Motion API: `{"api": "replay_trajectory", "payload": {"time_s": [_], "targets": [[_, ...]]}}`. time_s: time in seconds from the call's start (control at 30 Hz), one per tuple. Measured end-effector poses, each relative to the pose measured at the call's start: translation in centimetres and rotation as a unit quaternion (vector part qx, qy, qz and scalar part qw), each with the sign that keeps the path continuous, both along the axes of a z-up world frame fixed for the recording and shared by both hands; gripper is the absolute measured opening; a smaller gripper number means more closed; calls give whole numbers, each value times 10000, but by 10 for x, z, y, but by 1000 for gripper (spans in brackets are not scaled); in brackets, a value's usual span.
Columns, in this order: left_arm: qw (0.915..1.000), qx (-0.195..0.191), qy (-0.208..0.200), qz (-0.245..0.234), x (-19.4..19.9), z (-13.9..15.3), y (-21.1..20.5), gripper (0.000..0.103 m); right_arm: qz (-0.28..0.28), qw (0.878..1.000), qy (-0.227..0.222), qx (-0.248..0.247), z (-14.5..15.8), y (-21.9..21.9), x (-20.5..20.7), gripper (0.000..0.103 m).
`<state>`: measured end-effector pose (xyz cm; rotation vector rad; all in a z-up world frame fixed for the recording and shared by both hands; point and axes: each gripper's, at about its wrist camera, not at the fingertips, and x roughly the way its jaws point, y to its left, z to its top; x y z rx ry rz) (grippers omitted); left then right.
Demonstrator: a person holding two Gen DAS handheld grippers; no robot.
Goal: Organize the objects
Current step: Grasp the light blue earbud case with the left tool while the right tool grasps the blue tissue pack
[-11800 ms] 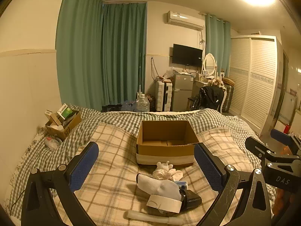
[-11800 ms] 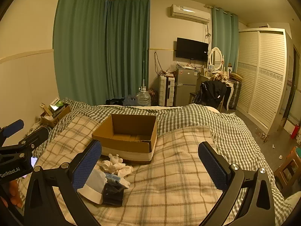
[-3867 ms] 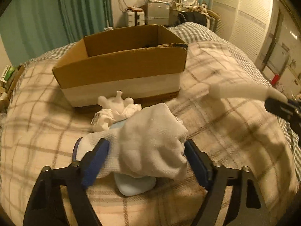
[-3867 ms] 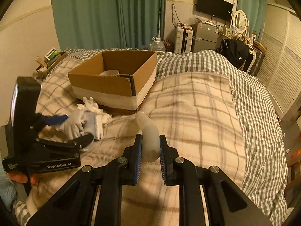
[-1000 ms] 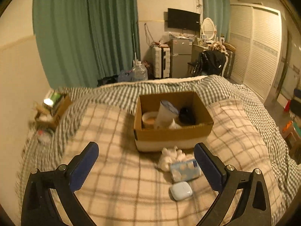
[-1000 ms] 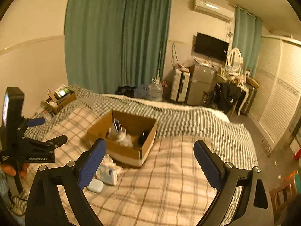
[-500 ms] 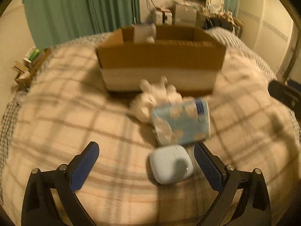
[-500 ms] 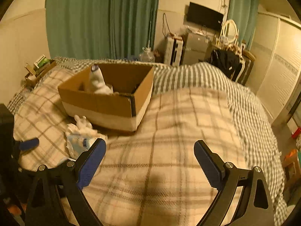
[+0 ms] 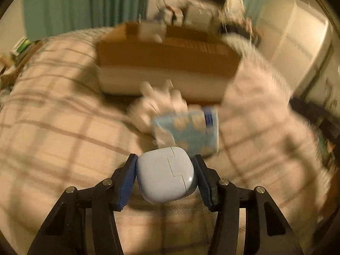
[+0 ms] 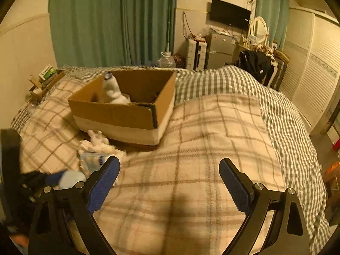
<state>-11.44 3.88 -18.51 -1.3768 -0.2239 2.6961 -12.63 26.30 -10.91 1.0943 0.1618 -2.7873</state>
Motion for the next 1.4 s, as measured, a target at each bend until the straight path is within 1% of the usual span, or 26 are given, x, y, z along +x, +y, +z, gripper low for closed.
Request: {"api": "replay_trajectory", "payload": {"time_s": [0.07, 0.1, 0.23, 0.27, 0.37, 0.43, 0.47, 0.53, 0.63, 0.7, 0.8, 0.87, 0.9, 0.93, 0.97, 1.07, 1.1, 1.13, 1.17, 1.2, 1.4], "targets": [[9998, 160, 88, 120, 0, 13, -18, 54, 76, 9999, 80, 4, 7, -8, 3, 95], [9995, 142, 173, 213, 1, 20, -27, 54, 142, 9999, 84, 9, 10, -14, 4, 95], [9958, -507, 564, 515, 1, 41, -48, 54, 427, 9989, -19, 184, 12, -45, -3, 96], [9952, -562, 590, 541, -1, 42, -50, 54, 512, 9983, -67, 270, 10, -55, -6, 96], [9958, -616, 467, 491, -9, 35, -63, 54, 720, 9965, -242, 360, 0, -78, -14, 97], [9950, -753, 377, 536, -18, 29, -69, 54, 761, 9954, -441, 393, -12, -91, -22, 101], [9949, -743, 335, 595, -16, 27, -75, 54, 758, 9949, -507, 426, -18, -95, -25, 102], [9959, -599, 262, 617, -19, 22, -79, 54, 845, 9930, -672, 476, -34, -105, -30, 102], [9957, -609, 322, 621, -18, 20, -84, 54, 1012, 9876, -1073, 545, -60, -117, -39, 102], [9962, -526, 306, 624, -18, 16, -87, 54, 1064, 9840, -1290, 621, -75, -124, -45, 102], [9977, -290, 240, 571, -20, 13, -93, 54, 1134, 9832, -1290, 614, -81, -130, -48, 102], [9979, -220, 227, 568, -20, 12, -95, 54, 1143, 9828, -1293, 663, -84, -134, -49, 101], [9981, -185, 212, 557, -20, 11, -96, 54, 1141, 9822, -1299, 734, -86, -135, -49, 95], [9981, -169, 200, 556, -20, 11, -96, 54, 1141, 9815, -1322, 780, -88, -136, -49, 83], [9981, -155, 192, 559, -20, 10, -96, 54, 1134, 9806, -1368, 826, -91, -137, -49, 75], [9982, 7, 245, 544, -17, 11, -98, 54, 1111, 9810, -1322, 886, -92, -135, -47, 68], [9982, 127, 254, 536, -15, 13, -98, 54, 1098, 9819, -1256, 903, -89, -133, -44, 63], [9981, 157, 258, 542, -13, 13, -99, 54, 1100, 9824, -1213, 898, -87, -132, -42, 58], [9980, 165, 282, 541, -11, 15, -98, 54, 1101, 9833, -1159, 868, -84, -130, -39, 57], [9980, 164, 303, 533, -9, 17, -96, 54, 1098, 9840, -1128, 840, -81, -127, -36, 52], [9981, 210, 342, 472, 6, 27, -90, 54, 1049, 9889, -869, 586, -60, -115, -21, 48]]}}
